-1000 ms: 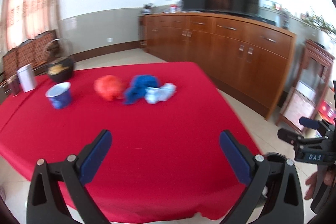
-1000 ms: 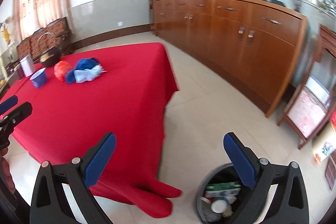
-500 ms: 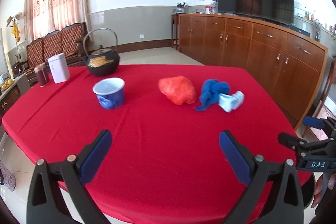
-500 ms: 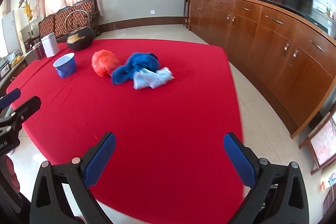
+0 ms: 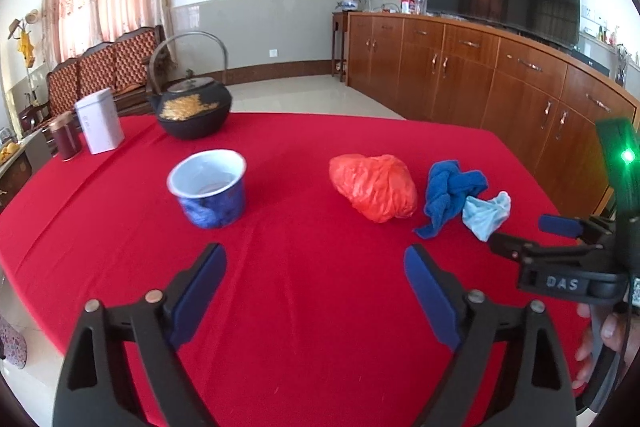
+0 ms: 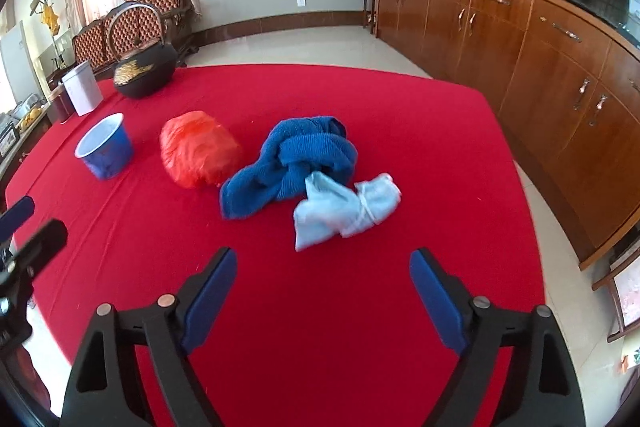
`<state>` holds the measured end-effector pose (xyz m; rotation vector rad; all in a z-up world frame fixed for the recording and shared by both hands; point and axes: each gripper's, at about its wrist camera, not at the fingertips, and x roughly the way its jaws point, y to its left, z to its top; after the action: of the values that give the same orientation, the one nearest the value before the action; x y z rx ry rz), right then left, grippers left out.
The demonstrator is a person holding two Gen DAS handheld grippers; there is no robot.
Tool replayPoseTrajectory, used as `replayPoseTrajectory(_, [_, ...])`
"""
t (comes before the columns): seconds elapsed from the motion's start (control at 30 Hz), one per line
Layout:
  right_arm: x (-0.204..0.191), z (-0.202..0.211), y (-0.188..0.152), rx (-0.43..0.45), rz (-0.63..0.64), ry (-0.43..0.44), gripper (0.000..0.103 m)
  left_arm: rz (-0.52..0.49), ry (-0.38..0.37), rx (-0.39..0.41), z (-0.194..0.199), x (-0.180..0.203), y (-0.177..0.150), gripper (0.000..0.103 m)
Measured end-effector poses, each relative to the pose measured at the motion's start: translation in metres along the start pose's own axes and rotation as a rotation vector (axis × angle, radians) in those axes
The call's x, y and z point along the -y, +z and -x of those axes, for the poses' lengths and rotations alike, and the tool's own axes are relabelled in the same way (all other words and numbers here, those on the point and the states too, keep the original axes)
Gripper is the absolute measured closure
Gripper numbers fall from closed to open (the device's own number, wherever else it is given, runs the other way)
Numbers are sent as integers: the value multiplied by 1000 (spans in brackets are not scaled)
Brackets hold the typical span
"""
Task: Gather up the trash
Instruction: 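Grasp the light-blue cloth with the right gripper while the left grasps the red plastic bag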
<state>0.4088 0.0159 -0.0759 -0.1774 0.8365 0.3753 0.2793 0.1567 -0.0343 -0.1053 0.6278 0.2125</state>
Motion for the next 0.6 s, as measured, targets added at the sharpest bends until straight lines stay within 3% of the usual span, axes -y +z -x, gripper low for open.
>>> replayPoseTrajectory(0.2, [14,-33,16,-41,0,6,42,-8,-40,-35,-39,22,19,13])
replayPoseTrajectory(0.33, [34,-41,21,-31,-15,-4,45,-7,-58,-63,-63,35,28,17])
replayPoseTrajectory(0.43, [50,-45,25,-21,-30,2,54,37,-87,-88,-79,37,35,22])
replayPoseTrajectory(0.53, [62,-51,28,-22,-32,13,69,44,-106,-123,-93,41,38,27])
replayPoseTrajectory(0.6, [65,-52,28,-16,-25,25,90,43,-132,-148,-99,42,35,45])
